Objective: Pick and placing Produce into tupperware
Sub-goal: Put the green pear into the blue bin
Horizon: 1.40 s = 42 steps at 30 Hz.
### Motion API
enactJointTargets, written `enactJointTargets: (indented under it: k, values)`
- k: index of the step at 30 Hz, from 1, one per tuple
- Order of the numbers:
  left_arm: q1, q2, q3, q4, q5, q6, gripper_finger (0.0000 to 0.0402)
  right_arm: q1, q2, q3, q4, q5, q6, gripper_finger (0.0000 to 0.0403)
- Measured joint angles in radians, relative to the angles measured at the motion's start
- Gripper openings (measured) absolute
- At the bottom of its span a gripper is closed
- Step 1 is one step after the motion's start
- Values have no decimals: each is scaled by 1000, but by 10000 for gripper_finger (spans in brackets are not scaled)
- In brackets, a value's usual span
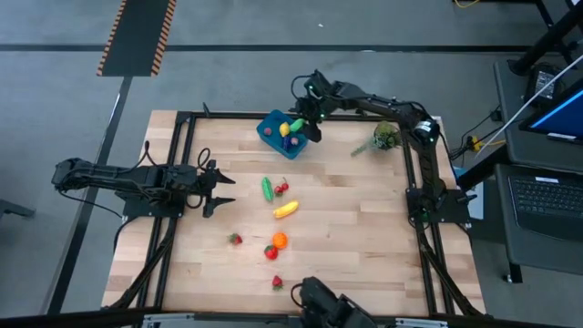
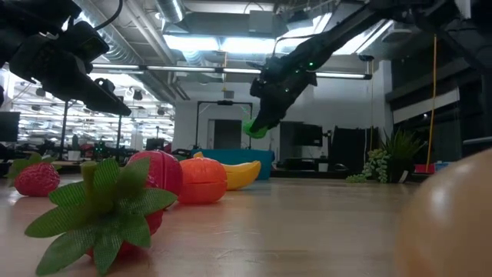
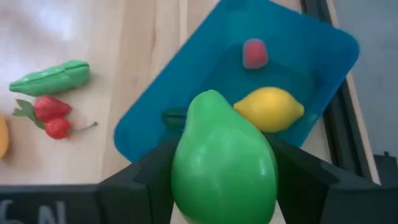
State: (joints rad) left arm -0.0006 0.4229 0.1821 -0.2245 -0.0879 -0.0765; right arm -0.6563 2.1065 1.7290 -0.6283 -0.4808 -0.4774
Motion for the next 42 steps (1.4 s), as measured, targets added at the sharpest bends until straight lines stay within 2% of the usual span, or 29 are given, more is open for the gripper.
enactJointTargets:
  k: [9,15,39,42]
  values:
    - [0,0,0,0,0,0,279,0,153,224,-200,47,-29,212]
    - [0,0,0,0,0,0,279,4,210,299,-234,58,-32,212]
    - [0,0,0,0,0,0,279,40,251,299,-302,73,-51,212]
    - [0,0,0,0,0,0,279,41,251,299,-299,73,-50,227]
